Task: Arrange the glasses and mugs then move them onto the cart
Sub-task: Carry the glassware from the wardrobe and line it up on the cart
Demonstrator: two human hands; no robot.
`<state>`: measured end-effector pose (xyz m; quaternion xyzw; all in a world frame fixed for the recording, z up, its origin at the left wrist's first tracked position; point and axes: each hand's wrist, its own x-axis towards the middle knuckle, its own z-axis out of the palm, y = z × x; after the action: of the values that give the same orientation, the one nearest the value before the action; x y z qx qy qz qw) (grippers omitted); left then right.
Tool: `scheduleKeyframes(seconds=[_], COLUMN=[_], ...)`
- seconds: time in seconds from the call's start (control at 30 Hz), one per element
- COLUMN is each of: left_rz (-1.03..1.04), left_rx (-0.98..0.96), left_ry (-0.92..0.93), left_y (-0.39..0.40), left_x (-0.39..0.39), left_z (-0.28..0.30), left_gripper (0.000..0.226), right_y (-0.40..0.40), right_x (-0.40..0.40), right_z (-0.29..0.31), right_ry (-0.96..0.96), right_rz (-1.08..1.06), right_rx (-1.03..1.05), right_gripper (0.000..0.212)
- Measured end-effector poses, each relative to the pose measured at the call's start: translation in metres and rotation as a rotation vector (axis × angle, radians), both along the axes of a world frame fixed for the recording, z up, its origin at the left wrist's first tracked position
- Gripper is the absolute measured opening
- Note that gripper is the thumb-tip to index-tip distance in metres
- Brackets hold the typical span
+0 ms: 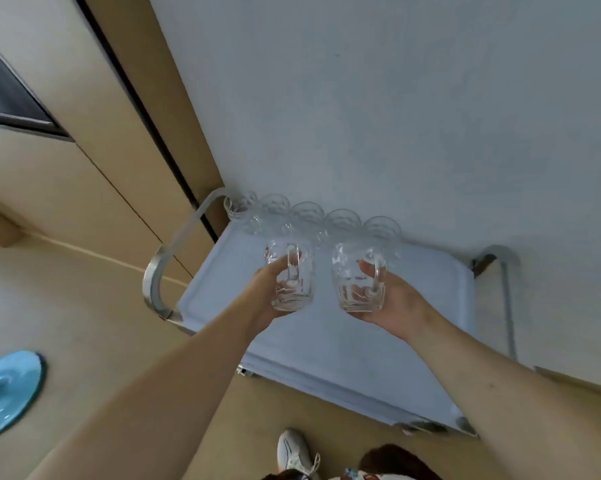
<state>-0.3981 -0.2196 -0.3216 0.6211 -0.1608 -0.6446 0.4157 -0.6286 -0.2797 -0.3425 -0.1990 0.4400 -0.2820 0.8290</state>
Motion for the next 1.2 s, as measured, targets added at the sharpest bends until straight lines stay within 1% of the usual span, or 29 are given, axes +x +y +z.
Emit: scheduleKeyframes(seconds=[0.07, 0.13, 0.17, 0.2, 0.23, 0.27, 0.3, 0.33, 0.37, 0.4, 0.43, 0.47, 0.5, 0.53, 0.6, 0.63, 0.67, 0.73, 0.8, 0.87, 0.9, 1.0, 1.2], left_rz=[-0.062, -0.102, -0.13, -0.174, -0.215, -0.254, -0.27, -0.28, -0.286, -0.302, -0.319, -0.337, -0.358, -0.381, -0.446, -0.483, -0.52, -0.568, -0.585, -0.565, -0.543, -0.496, -0.457], left_rx=[0.017, 0.04, 0.042, 0.029, 0.021, 0.017, 0.009, 0.003, -0.006, -0.007, -0.011, -0.015, -0.021, -0.021, -0.014, -0.022, -0.032, -0.055, -0.076, -0.095, -0.101, -0.121, -0.204], left_ry=[-0.01, -0.037, -0.045, -0.058, -0.091, -0.129, -0.156, -0.187, -0.217, -0.244, -0.266, -0.295, -0.326, -0.362, -0.465, -0.539, -0.607, -0.697, -0.748, -0.785, -0.795, -0.801, -0.789], left_y=[-0.015, -0.028, -0.034, -0.039, -0.044, -0.049, -0.053, -0.059, -0.065, -0.07, -0.075, -0.08, -0.084, -0.088, -0.093, -0.094, -0.095, -0.096, -0.097, -0.097, -0.098, -0.1, -0.094], left_x=[0.004, 0.005, 0.004, 0.002, 0.001, -0.002, -0.007, -0.012, -0.018, -0.024, -0.029, -0.033, -0.038, -0.042, -0.051, -0.055, -0.06, -0.069, -0.077, -0.084, -0.087, -0.092, -0.1], left_z=[-0.013, -0.025, -0.028, -0.033, -0.037, -0.039, -0.039, -0.04, -0.042, -0.044, -0.045, -0.05, -0.054, -0.06, -0.069, -0.071, -0.073, -0.077, -0.083, -0.089, -0.093, -0.103, -0.116], left_gripper=[0.035, 0.057, 0.063, 0.063, 0.062, 0.059, 0.051, 0.041, 0.035, 0.042, 0.059, 0.076, 0.088, 0.094, 0.099, 0.1, 0.1, 0.101, 0.105, 0.106, 0.105, 0.102, 0.101], right_y=[0.004, 0.008, 0.01, 0.013, 0.015, 0.015, 0.015, 0.014, 0.013, 0.011, 0.008, 0.005, 0.001, -0.003, -0.009, -0.013, -0.016, -0.023, -0.027, -0.027, -0.028, -0.029, -0.029], right_x=[-0.001, -0.005, -0.009, -0.013, -0.017, -0.021, -0.024, -0.028, -0.032, -0.037, -0.042, -0.048, -0.053, -0.059, -0.067, -0.07, -0.073, -0.078, -0.083, -0.085, -0.085, -0.086, -0.093], right_z=[-0.014, -0.025, -0.029, -0.032, -0.034, -0.034, -0.034, -0.036, -0.036, -0.04, -0.043, -0.049, -0.054, -0.059, -0.067, -0.072, -0.074, -0.08, -0.084, -0.083, -0.084, -0.095, -0.111], right_ry=[0.038, 0.033, 0.033, 0.049, 0.073, 0.091, 0.102, 0.105, 0.124, 0.148, 0.172, 0.208, 0.256, 0.316, 0.427, 0.465, 0.489, 0.536, 0.607, 0.655, 0.661, 0.692, 0.705], right_rz=[-0.063, -0.119, -0.129, -0.119, -0.11, -0.101, -0.096, -0.099, -0.127, -0.154, -0.175, -0.189, -0.194, -0.202, -0.224, -0.242, -0.258, -0.239, -0.155, -0.113, -0.105, -0.087, -0.082], right_rx=[0.049, 0.085, 0.072, 0.029, -0.02, -0.078, -0.1, -0.107, -0.101, -0.089, -0.075, -0.066, -0.052, -0.039, -0.036, -0.033, -0.035, -0.084, -0.166, -0.225, -0.256, -0.34, -0.406], right_gripper=[0.029, 0.024, 0.02, 0.016, 0.019, 0.029, 0.043, 0.048, 0.044, 0.037, 0.036, 0.046, 0.062, 0.078, 0.1, 0.108, 0.113, 0.11, 0.098, 0.087, 0.085, 0.088, 0.099])
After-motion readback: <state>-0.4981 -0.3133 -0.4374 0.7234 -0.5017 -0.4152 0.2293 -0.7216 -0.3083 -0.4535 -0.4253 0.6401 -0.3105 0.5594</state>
